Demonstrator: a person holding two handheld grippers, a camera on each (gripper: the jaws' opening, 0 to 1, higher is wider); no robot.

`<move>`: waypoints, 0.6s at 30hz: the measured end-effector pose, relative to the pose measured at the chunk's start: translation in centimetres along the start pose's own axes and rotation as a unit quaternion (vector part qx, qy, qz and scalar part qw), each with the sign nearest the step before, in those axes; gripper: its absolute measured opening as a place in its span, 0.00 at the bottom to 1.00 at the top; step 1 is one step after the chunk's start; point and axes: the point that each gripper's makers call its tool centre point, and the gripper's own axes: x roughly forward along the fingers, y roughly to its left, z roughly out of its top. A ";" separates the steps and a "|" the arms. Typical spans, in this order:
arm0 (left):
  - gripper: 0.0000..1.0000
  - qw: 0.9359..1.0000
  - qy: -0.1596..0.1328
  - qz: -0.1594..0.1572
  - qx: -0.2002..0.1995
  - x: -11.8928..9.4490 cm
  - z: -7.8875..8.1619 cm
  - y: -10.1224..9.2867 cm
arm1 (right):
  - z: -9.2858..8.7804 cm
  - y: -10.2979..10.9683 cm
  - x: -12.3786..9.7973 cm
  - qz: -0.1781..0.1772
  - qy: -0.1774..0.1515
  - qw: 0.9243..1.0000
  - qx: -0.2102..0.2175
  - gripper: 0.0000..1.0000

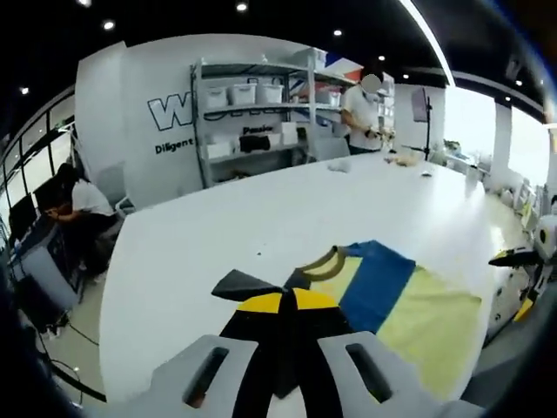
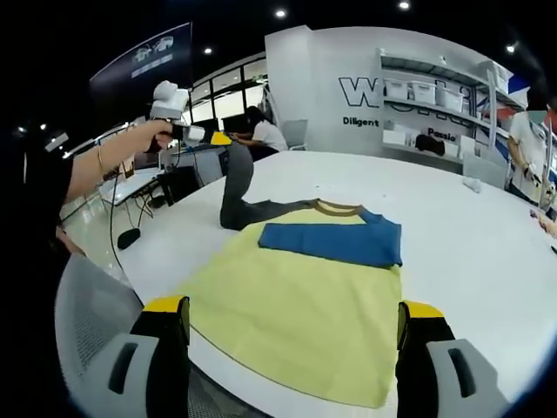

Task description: Fold the garment on the visible template until the final outline fits inside the template.

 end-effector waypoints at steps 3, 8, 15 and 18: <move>0.05 1.000 -0.008 -0.017 0.002 0.6 1.1 -1.4 | 0.1 0.0 0.0 0.000 -0.002 1.000 0.002 0.99; 0.05 0.999 -0.015 -0.051 0.007 2.3 2.6 -4.9 | -0.2 -0.2 -0.1 -0.002 0.001 1.000 0.011 0.99; 0.05 0.997 -0.022 -0.073 -0.001 3.8 3.2 -8.0 | -0.7 -0.6 -0.3 -0.007 0.004 1.000 0.017 0.99; 0.05 0.996 -0.024 -0.086 -0.006 4.4 3.5 -9.8 | -0.8 -0.6 -0.3 -0.006 0.006 1.000 0.020 0.99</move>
